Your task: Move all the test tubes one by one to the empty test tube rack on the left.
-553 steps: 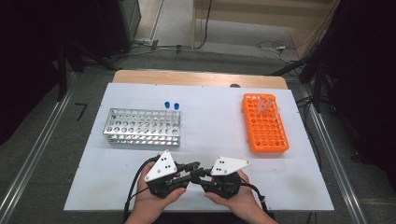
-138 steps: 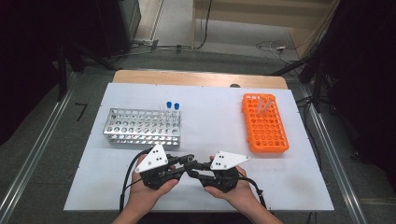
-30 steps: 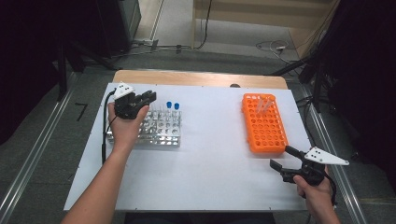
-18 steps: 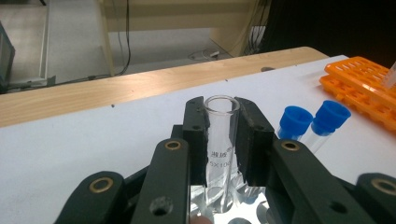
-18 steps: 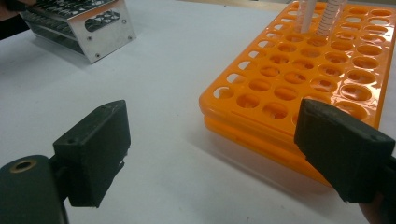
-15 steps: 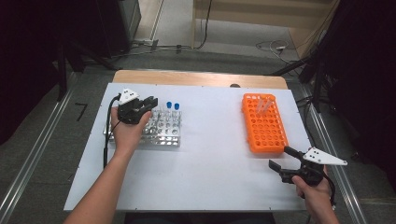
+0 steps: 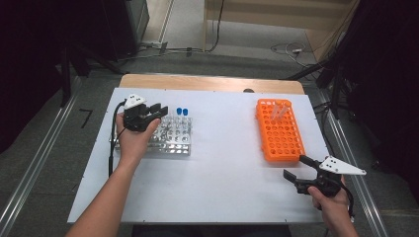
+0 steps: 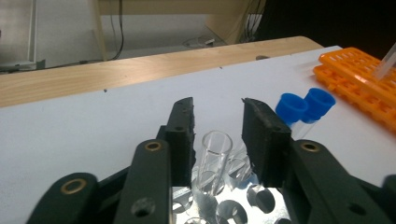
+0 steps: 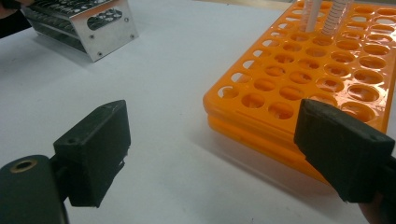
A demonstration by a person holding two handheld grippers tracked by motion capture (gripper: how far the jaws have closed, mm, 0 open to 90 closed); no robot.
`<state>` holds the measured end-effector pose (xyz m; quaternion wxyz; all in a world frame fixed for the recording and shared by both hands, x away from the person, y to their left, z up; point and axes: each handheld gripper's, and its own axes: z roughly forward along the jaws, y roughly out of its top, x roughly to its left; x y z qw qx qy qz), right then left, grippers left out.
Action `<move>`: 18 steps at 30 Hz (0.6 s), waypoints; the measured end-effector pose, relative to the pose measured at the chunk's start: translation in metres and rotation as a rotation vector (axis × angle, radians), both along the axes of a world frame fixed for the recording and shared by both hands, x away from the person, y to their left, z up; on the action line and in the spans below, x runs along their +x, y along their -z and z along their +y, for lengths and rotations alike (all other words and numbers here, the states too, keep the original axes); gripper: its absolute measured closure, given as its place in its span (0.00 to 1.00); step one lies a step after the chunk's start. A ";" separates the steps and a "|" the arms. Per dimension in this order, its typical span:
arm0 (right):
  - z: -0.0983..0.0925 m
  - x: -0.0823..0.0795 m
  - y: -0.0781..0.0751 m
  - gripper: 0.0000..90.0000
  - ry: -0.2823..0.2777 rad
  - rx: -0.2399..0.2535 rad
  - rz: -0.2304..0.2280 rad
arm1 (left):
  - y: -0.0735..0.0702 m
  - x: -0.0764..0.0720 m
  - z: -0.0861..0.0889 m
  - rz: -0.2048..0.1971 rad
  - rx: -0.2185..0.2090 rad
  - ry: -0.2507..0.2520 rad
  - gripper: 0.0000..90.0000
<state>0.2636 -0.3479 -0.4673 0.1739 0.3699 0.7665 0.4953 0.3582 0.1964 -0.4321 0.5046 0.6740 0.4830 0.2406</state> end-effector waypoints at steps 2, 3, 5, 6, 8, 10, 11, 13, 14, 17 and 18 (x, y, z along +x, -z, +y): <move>0.000 0.000 0.000 0.10 0.000 0.002 -0.001 | -0.003 -0.004 0.002 -0.008 -0.017 0.006 0.59; 0.000 0.001 0.000 0.10 0.003 0.003 0.000 | -0.005 -0.006 0.004 -0.011 -0.026 0.012 0.55; -0.001 0.001 -0.001 0.10 0.006 0.005 -0.001 | -0.008 -0.012 0.007 -0.014 -0.059 0.031 0.45; -0.001 0.001 -0.002 0.10 0.010 0.005 -0.002 | -0.010 -0.015 0.007 -0.020 -0.064 0.034 0.39; -0.002 0.002 -0.003 0.11 0.017 0.012 -0.006 | -0.012 -0.023 0.007 -0.035 -0.063 0.046 0.30; -0.003 0.003 -0.005 0.11 0.025 0.020 -0.008 | -0.013 -0.031 0.007 -0.044 -0.054 0.057 0.21; -0.003 0.004 -0.006 0.11 0.030 0.022 -0.007 | -0.013 -0.035 0.007 -0.042 -0.055 0.063 0.15; -0.002 0.006 -0.008 0.11 0.038 0.018 -0.007 | -0.013 -0.044 0.005 -0.042 -0.060 0.078 0.07; -0.001 0.008 -0.009 0.11 0.043 0.016 -0.008 | -0.012 -0.047 0.004 -0.041 -0.057 0.085 0.05; 0.001 0.011 -0.012 0.11 0.053 0.012 -0.008 | -0.010 -0.060 0.000 -0.055 -0.055 0.101 0.01; 0.001 0.012 -0.013 0.11 0.057 0.009 -0.008 | -0.010 -0.065 -0.001 -0.056 -0.056 0.109 0.00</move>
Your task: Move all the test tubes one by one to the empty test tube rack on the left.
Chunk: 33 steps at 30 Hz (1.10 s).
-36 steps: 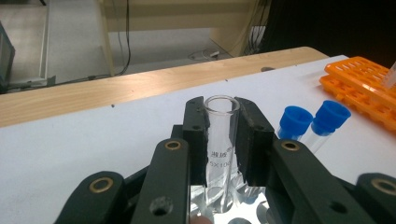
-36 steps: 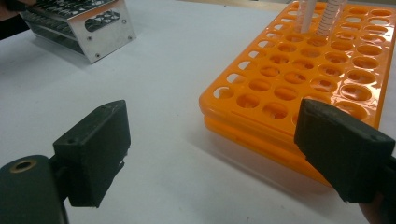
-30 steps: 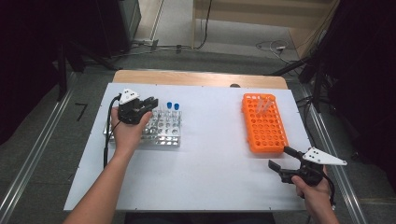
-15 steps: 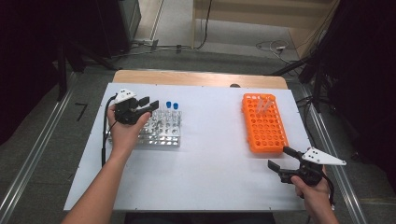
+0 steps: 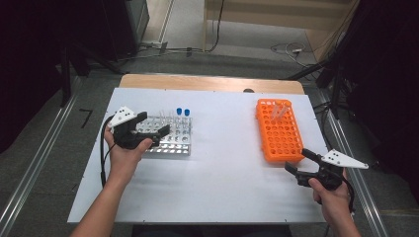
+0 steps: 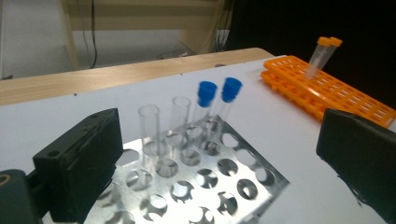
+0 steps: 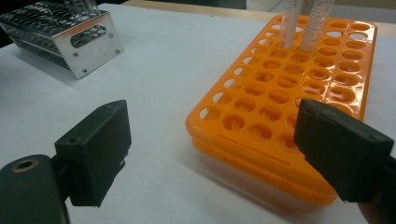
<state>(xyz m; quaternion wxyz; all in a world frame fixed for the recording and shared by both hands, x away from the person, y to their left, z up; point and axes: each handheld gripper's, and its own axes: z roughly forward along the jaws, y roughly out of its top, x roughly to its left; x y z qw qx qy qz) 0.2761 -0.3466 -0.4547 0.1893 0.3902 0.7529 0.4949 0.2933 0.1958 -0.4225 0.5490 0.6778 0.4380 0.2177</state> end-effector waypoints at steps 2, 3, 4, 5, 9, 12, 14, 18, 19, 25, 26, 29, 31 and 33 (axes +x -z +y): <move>0.001 0.003 -0.002 0.11 0.009 0.000 -0.001 | 0.001 -0.008 -0.001 -0.005 -0.011 0.011 0.00; 0.001 0.006 -0.004 0.11 0.015 0.003 0.003 | 0.002 -0.012 -0.002 -0.004 -0.012 0.018 0.00; 0.001 0.009 -0.005 0.12 0.019 0.006 0.002 | 0.002 -0.016 -0.003 -0.009 -0.014 0.022 0.00; 0.002 0.011 -0.006 0.12 0.026 0.001 0.004 | 0.003 -0.020 -0.005 -0.012 -0.014 0.025 0.00; 0.003 0.025 -0.010 0.12 0.039 -0.006 0.010 | 0.005 -0.035 -0.009 -0.021 -0.012 0.042 0.00; 0.005 0.036 -0.013 0.13 0.040 -0.005 0.012 | 0.007 -0.046 -0.012 -0.030 -0.019 0.050 0.00; 0.006 0.044 -0.015 0.13 0.048 -0.012 0.015 | 0.008 -0.052 -0.013 -0.032 -0.027 0.055 0.00; 0.008 0.060 -0.018 0.14 0.059 -0.014 0.022 | 0.010 -0.062 -0.018 -0.038 -0.022 0.068 0.00; 0.008 0.063 -0.018 0.14 0.061 -0.016 0.022 | 0.011 -0.065 -0.019 -0.041 -0.019 0.069 0.00; 0.010 0.086 -0.017 0.18 0.109 -0.025 0.037 | 0.019 -0.076 -0.016 -0.036 -0.020 0.074 0.00; 0.011 0.089 -0.016 0.18 0.116 -0.031 0.043 | 0.020 -0.077 -0.016 -0.033 -0.023 0.070 0.00; 0.012 0.100 -0.013 0.22 0.140 -0.043 0.055 | 0.023 -0.076 -0.013 -0.028 -0.030 0.058 0.00; 0.011 0.106 -0.011 0.25 0.160 -0.043 0.062 | 0.024 -0.076 -0.012 -0.024 -0.032 0.056 0.00; 0.011 0.114 -0.010 0.31 0.182 -0.048 0.061 | 0.025 -0.075 -0.012 -0.022 -0.034 0.059 0.00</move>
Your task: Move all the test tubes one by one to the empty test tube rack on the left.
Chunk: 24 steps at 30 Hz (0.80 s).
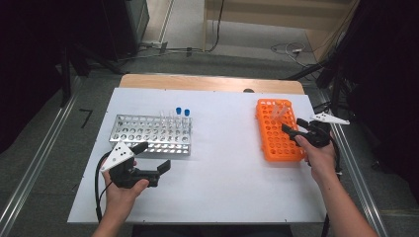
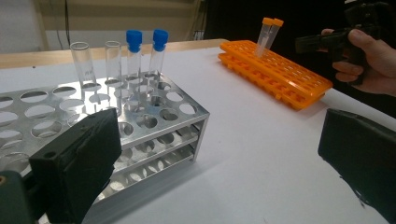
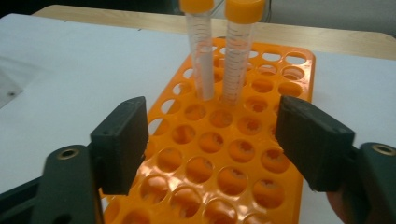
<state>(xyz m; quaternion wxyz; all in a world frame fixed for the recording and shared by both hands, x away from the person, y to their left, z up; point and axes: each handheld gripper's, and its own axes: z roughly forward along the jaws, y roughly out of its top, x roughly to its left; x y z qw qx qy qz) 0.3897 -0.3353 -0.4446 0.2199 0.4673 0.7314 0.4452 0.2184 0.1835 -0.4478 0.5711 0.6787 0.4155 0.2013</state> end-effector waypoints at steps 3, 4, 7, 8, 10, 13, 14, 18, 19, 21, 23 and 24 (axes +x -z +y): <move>0.001 0.008 0.001 0.43 0.026 0.008 0.004 | 0.002 0.001 -0.001 0.006 0.000 0.003 0.00; 0.001 0.011 0.001 0.46 0.032 0.008 0.004 | 0.002 0.002 -0.001 0.009 -0.003 0.004 0.00; 0.006 0.019 0.002 0.52 0.050 -0.018 0.014 | 0.002 0.002 -0.001 0.010 -0.004 0.007 0.00; 0.007 0.022 0.002 0.53 0.050 -0.027 0.019 | 0.002 0.002 -0.001 0.011 -0.004 0.006 0.00; 0.010 0.028 0.001 0.56 0.074 -0.049 0.031 | 0.002 0.002 -0.001 0.011 -0.002 0.006 0.00; 0.013 0.036 0.001 0.59 0.079 -0.048 0.040 | 0.002 0.002 -0.001 0.011 -0.001 0.007 0.00; 0.014 0.039 0.002 0.61 0.081 -0.052 0.048 | 0.002 0.002 -0.001 0.011 -0.003 0.006 0.00; 0.019 0.050 0.006 0.67 0.092 -0.059 0.074 | 0.002 0.001 -0.001 0.011 -0.001 0.004 0.00; 0.020 0.052 0.007 0.68 0.093 -0.056 0.081 | 0.002 0.001 -0.001 0.011 -0.002 0.003 0.00; 0.022 0.055 0.007 0.69 0.094 -0.059 0.089 | 0.003 0.001 -0.001 0.010 0.002 0.004 0.00; 0.024 0.058 0.007 0.71 0.090 -0.064 0.097 | 0.003 0.001 -0.001 0.010 0.000 0.006 0.00; 0.025 0.060 0.007 0.72 0.081 -0.066 0.108 | 0.003 0.001 -0.001 0.010 0.001 0.005 0.00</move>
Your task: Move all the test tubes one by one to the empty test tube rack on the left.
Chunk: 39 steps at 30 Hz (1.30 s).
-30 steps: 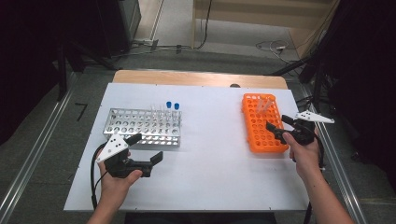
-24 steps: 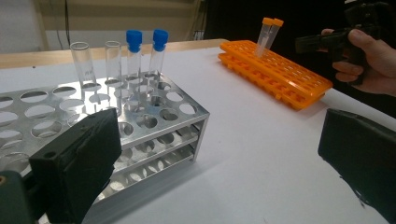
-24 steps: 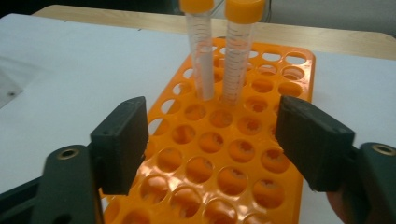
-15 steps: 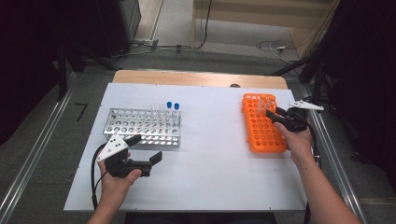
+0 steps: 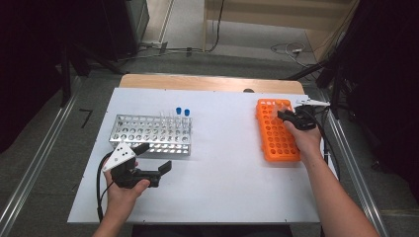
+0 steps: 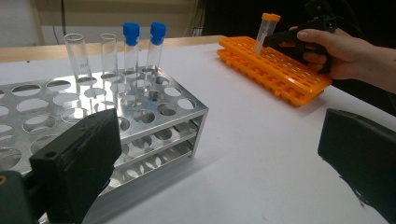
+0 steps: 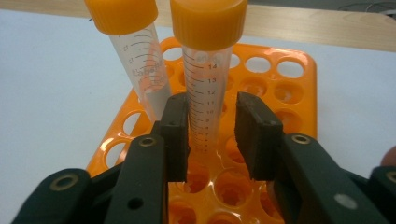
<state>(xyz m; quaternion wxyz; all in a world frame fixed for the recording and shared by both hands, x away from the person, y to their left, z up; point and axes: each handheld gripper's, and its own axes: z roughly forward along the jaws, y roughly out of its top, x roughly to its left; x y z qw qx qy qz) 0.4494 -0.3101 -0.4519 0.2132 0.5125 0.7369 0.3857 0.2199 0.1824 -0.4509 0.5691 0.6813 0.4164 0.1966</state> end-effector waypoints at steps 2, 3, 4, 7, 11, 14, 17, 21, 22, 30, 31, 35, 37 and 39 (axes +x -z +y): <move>0.003 0.002 0.001 0.75 -0.012 -0.022 0.016 | 0.000 0.000 0.000 0.001 0.001 0.001 0.00; 0.003 0.002 0.001 0.79 -0.012 -0.030 0.016 | 0.000 0.000 0.000 0.001 0.002 0.000 0.00; 0.004 0.002 0.001 0.80 -0.013 -0.032 0.012 | 0.000 0.000 0.000 -0.001 0.000 -0.001 0.00; 0.003 0.000 0.000 0.81 -0.022 -0.023 -0.006 | 0.000 0.000 0.000 -0.001 -0.004 -0.004 0.00; 0.000 -0.007 -0.006 0.81 -0.018 -0.012 -0.058 | -0.001 0.000 0.000 -0.002 -0.004 -0.002 0.00; -0.004 -0.016 -0.016 0.81 -0.022 0.003 -0.097 | -0.001 -0.001 0.000 -0.003 -0.003 -0.001 0.00; -0.005 -0.026 -0.024 0.81 -0.031 0.014 -0.124 | -0.002 0.000 -0.001 -0.005 -0.001 0.004 0.00; -0.006 -0.042 -0.032 0.81 -0.046 0.025 -0.142 | -0.002 -0.001 -0.004 -0.005 -0.001 0.008 0.00; -0.006 -0.046 -0.033 0.81 -0.053 0.024 -0.143 | -0.003 -0.001 -0.005 -0.007 0.005 0.012 0.00; 0.013 -0.087 -0.033 0.81 -0.174 0.041 -0.169 | -0.005 -0.001 -0.013 -0.015 0.013 0.041 0.01; 0.015 -0.091 -0.032 0.81 -0.188 0.041 -0.172 | -0.005 -0.001 -0.015 -0.016 0.014 0.043 0.01; 0.033 -0.115 -0.031 0.81 -0.275 0.052 -0.178 | -0.007 0.000 -0.020 -0.020 0.013 0.061 0.01; 0.043 -0.126 -0.029 0.81 -0.317 0.053 -0.176 | -0.008 0.000 -0.023 -0.023 0.011 0.070 0.01; 0.052 -0.134 -0.027 0.81 -0.357 0.057 -0.174 | -0.008 0.000 -0.027 -0.023 0.010 0.080 0.02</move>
